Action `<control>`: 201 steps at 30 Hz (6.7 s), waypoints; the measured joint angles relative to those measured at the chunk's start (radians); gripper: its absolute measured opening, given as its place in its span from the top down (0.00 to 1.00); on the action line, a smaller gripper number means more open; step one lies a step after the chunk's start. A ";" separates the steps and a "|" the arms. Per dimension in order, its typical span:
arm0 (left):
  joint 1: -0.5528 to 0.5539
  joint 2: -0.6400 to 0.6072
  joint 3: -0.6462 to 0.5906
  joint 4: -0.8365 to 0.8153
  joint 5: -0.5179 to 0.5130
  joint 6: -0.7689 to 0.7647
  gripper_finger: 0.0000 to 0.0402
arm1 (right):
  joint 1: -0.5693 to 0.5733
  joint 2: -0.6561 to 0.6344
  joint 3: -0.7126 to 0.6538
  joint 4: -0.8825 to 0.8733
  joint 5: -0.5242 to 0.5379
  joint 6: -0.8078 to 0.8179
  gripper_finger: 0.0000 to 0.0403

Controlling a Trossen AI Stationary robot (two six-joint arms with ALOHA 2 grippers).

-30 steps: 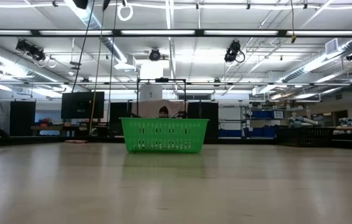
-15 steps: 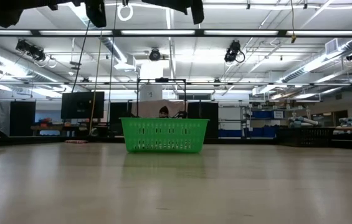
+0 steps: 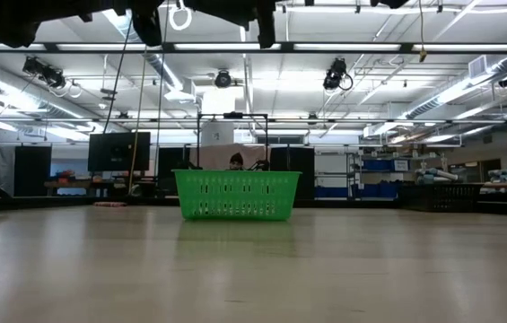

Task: Sort crayons
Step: Put the violet crayon into the black basket, then put the white crayon into the green basket

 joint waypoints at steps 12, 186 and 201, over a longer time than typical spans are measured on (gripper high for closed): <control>-0.001 0.000 0.000 -0.029 0.001 -0.028 0.90 | 0.000 -0.004 0.000 -0.001 0.000 -0.003 0.88; -0.742 0.387 0.271 -1.514 0.227 -0.774 0.75 | -0.359 -0.246 -0.373 0.089 0.487 0.087 0.64; -0.676 0.330 0.388 -1.661 0.218 -0.633 0.88 | -0.321 -0.246 -0.374 0.244 0.433 0.032 0.64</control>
